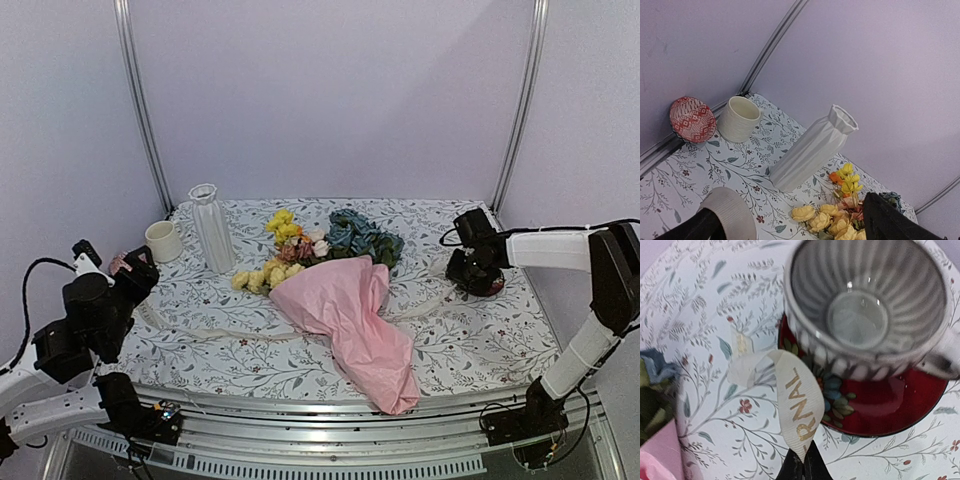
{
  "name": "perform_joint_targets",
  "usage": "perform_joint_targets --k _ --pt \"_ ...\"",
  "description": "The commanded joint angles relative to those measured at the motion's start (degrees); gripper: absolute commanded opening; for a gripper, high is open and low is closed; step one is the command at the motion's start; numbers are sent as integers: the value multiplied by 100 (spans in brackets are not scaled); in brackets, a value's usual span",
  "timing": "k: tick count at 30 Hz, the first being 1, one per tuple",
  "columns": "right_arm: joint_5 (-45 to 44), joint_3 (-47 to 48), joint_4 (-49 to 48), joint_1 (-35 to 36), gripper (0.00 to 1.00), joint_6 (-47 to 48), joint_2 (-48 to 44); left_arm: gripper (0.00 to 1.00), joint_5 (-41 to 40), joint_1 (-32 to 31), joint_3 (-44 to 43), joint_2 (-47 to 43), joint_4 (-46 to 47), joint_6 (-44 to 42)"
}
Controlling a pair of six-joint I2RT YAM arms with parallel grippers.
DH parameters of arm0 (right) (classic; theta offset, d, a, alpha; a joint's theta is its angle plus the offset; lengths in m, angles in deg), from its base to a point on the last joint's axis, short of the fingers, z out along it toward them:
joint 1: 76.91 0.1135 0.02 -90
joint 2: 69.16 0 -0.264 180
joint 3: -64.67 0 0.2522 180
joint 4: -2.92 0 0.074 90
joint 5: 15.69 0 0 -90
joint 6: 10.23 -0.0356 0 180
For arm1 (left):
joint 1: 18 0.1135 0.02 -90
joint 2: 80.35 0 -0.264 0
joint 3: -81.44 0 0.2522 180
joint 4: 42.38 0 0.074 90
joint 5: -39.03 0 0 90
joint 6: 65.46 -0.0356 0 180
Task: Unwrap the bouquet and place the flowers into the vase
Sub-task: Adjust the untied ribbon at the center of the board.
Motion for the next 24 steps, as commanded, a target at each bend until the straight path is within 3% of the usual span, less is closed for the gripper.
perform_joint_targets --k 1,5,11,24 --pt "-317 422 113 -322 3 218 -332 90 -432 99 -50 -175 -556 273" --pt "-449 525 214 -556 3 326 -468 91 -893 103 -316 -369 -1018 161" --pt "-549 457 252 -785 3 371 -656 90 -1357 102 -521 -978 -859 -655" --pt "-532 392 244 -869 3 381 -750 90 -1510 97 -1064 -1951 -635 -993"
